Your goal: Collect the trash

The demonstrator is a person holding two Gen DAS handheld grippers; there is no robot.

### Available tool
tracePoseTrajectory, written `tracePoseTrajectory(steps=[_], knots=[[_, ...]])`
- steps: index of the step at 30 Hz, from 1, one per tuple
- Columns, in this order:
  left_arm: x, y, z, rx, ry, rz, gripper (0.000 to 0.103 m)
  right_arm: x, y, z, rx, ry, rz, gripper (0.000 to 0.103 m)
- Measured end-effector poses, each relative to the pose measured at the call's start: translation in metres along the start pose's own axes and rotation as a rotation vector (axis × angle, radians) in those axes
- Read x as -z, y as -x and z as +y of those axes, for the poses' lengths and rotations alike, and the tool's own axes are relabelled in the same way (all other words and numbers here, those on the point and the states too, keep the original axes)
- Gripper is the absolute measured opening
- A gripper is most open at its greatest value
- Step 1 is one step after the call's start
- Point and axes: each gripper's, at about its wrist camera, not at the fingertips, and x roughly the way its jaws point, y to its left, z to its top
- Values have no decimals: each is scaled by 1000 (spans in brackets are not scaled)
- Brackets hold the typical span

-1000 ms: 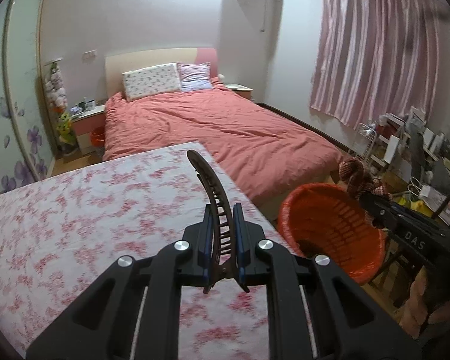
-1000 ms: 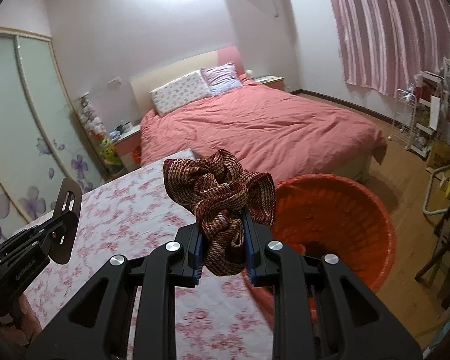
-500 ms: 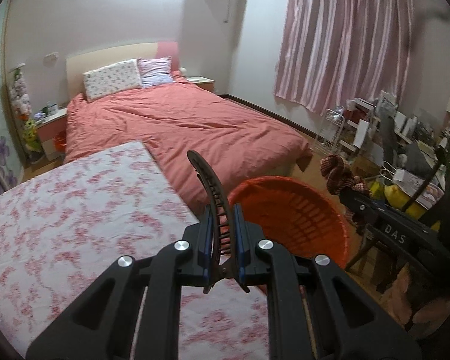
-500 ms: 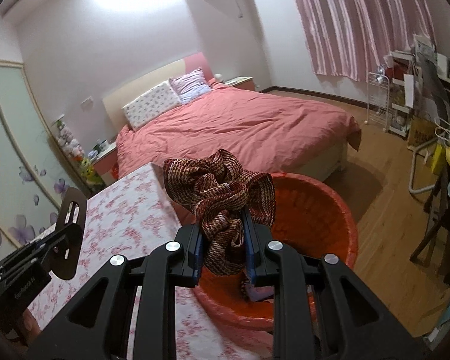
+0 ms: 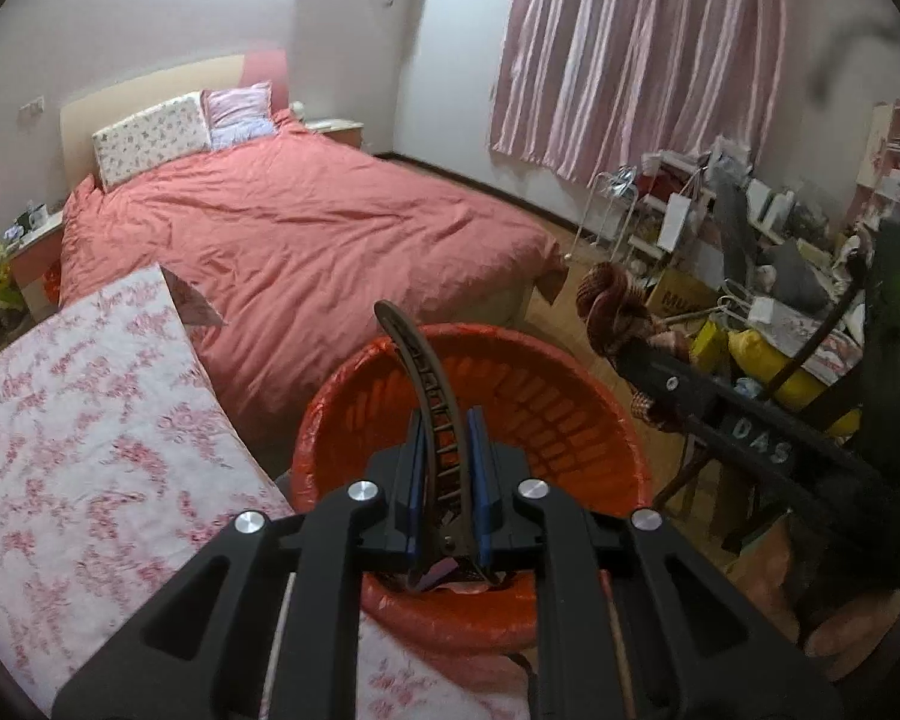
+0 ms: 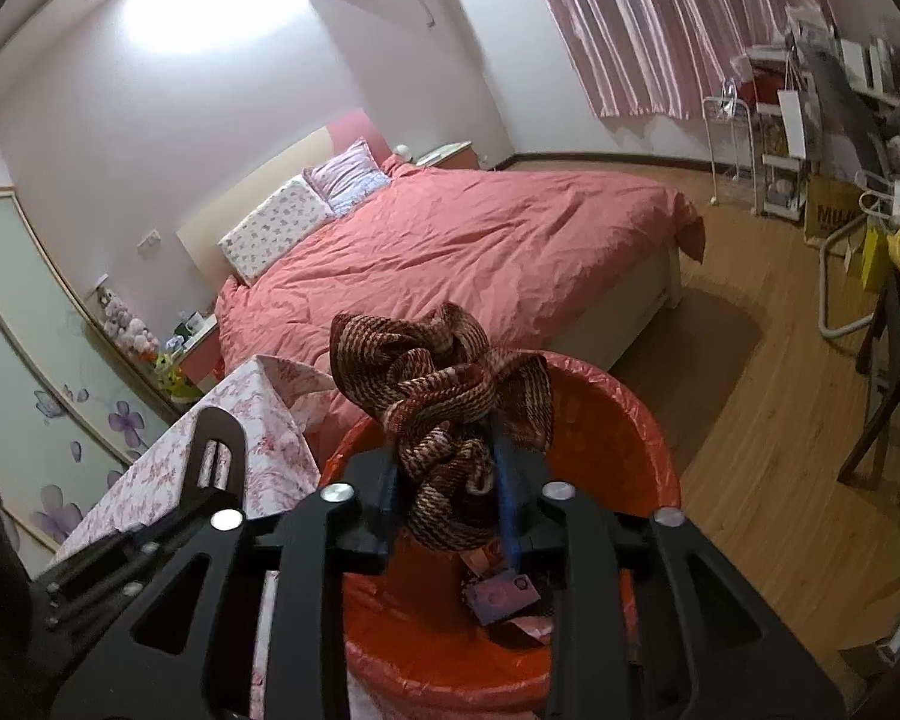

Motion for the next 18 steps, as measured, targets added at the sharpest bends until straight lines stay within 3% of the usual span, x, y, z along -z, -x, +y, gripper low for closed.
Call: tracePoseTrajectory(steps=[1,2,9,11,13,15,18], knots=[[1,-8,2,-6,11,13,33,0,-4,-2,-2,-7,11,36],[2,-14,6,-17,23,24,37,0,-7,-6,-3,-14,21,41],[16,-13,34,-77,58,48,48,11,-1,-11,22,-11,43,60],[19,-3,39,-100,58,35,58,15,9,-5,60,21,23,72],[25,15,45,-147,53,4,78,17,21,2,124,60,-10,84],[33,36,51,-190,54,-29,91,21,36,11,192,107,-45,93],[50,72,63,-242,71,-64,99,30,57,27,266,181,-85,99]])
